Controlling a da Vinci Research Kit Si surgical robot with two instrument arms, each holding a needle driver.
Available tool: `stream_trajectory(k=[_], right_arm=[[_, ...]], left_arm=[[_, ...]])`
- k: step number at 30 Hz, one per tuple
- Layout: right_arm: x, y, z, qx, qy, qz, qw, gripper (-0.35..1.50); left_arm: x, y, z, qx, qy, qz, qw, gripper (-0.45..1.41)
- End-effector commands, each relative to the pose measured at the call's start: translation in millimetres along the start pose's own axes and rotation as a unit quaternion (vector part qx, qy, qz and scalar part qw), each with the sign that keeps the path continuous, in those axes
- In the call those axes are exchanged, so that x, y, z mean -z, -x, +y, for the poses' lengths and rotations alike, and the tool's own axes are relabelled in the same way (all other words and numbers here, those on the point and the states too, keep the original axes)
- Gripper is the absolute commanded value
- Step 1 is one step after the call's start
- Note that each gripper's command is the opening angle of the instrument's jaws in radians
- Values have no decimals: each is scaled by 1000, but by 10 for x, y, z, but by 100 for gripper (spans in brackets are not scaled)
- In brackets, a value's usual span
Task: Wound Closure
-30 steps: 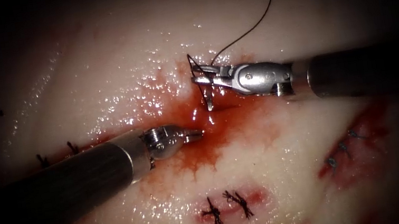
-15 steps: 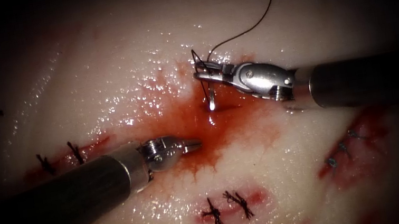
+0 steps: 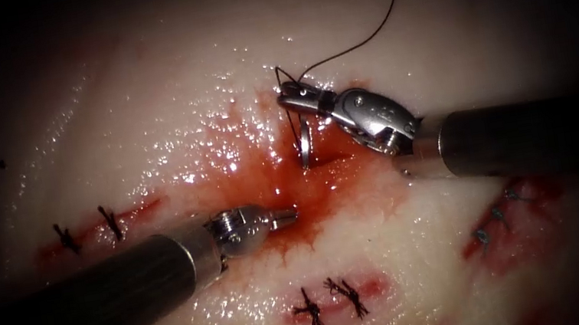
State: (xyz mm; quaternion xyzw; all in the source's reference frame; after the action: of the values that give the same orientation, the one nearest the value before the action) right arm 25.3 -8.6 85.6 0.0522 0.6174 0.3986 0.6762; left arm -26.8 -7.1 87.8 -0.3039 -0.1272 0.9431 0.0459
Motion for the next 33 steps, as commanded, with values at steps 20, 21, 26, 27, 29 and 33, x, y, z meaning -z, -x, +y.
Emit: stream_trajectory(k=[20, 21, 26, 27, 29, 33], right_arm=[[-1, 4, -11, -69, 136, -41, 988, -35], [0, 4, -12, -78, 138, -42, 986, -35], [0, 4, -22, -124, 142, -47, 981, -35], [-1, 4, -23, -133, 139, -46, 980, -35], [-1, 4, -25, -168, 132, -45, 976, -35], [-1, 7, -29, -235, 109, -54, 964, -35]], left_arm=[[-3, -4, 7, -1, 1, 0, 1000, 7], [-3, -4, 7, -1, 1, 0, 1000, 7], [-2, -2, 6, -2, 1, 1, 1000, 7], [-2, -2, 6, -2, 1, 1, 1000, 7], [-3, 0, 4, -2, 2, 1, 1000, 7], [-5, 5, 0, -4, 3, 2, 1000, 7]])
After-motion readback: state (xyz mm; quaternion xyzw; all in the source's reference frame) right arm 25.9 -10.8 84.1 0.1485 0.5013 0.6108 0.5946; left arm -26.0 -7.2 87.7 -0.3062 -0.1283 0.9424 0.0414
